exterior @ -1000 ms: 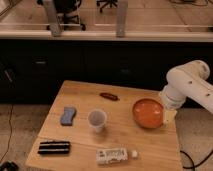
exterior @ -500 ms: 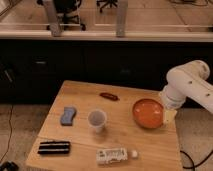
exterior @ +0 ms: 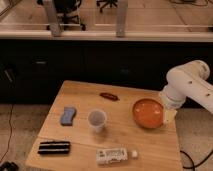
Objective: Pick up the ceramic bowl
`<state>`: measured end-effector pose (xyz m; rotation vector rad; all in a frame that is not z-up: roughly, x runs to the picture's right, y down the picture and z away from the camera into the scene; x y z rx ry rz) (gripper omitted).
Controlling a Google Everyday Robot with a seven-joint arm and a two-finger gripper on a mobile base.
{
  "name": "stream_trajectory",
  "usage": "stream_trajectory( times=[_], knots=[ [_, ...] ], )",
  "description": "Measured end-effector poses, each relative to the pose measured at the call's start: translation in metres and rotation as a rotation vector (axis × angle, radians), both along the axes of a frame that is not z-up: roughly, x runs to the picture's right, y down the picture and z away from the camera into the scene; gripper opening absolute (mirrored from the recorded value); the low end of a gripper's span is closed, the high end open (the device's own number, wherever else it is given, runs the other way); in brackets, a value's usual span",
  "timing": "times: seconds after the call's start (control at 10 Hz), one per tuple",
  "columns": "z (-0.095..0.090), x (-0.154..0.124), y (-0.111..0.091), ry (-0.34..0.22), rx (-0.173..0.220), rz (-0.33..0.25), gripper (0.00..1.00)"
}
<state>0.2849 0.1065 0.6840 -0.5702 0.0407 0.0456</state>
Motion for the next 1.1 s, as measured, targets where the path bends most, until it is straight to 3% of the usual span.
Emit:
stream_trajectory(
  times=[0.9, 1.1],
  knots=[
    [0.001, 0.000, 0.000, 0.000, 0.000, -0.002, 0.80],
    [0.012, -0.002, 0.008, 0.000, -0.013, -0.014, 0.80]
  ],
)
